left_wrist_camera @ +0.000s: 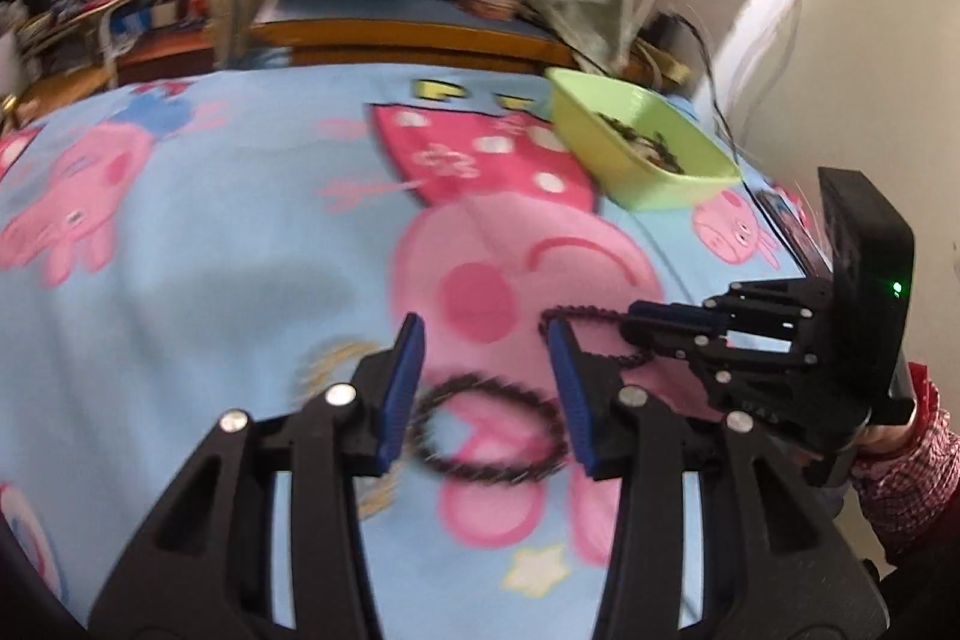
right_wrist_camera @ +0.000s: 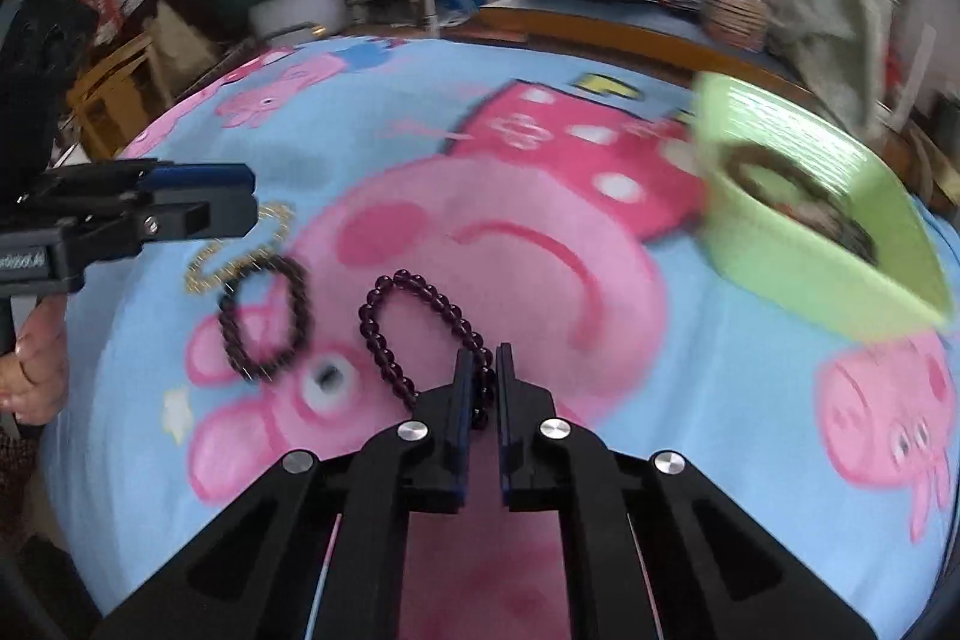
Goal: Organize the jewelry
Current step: 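Grasp the dark purple bead strand with the right tool and lift it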
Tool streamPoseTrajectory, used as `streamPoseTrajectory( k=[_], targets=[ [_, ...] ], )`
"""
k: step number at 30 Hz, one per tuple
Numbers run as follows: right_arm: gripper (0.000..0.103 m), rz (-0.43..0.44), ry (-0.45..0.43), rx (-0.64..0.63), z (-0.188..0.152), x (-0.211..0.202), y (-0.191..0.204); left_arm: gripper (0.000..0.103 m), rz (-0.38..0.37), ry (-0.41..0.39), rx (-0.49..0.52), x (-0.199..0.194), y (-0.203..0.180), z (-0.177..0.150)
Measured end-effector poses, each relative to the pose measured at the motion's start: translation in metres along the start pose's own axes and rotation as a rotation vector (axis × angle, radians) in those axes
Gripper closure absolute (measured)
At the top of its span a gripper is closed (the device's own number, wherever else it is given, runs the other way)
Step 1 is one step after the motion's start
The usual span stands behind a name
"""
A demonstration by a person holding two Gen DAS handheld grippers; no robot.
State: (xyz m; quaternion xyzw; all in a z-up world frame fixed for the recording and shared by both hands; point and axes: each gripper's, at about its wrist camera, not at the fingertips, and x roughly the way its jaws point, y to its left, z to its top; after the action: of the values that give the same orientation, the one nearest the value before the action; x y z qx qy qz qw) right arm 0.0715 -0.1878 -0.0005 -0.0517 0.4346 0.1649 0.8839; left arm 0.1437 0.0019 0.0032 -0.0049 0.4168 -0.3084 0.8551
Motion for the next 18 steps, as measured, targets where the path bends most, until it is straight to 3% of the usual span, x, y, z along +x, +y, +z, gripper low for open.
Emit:
streamPoseTrajectory(
  k=[5, 12, 18],
  targets=[
    [0.103, -0.043, -0.027, 0.135, -0.052, -0.04, -0.042, 0.062, -0.074, 0.044, 0.11, 0.029, -0.06, 0.009],
    [0.103, -0.058, -0.091, 0.301, -0.121, -0.09, -0.057, 0.062, -0.191, 0.126, 0.259, 0.064, -0.146, -0.004],
    [0.103, -0.063, -0.125, 0.337, -0.134, -0.102, -0.064, 0.062, -0.157, 0.19, 0.346, 0.087, -0.181, -0.017]
  ],
)
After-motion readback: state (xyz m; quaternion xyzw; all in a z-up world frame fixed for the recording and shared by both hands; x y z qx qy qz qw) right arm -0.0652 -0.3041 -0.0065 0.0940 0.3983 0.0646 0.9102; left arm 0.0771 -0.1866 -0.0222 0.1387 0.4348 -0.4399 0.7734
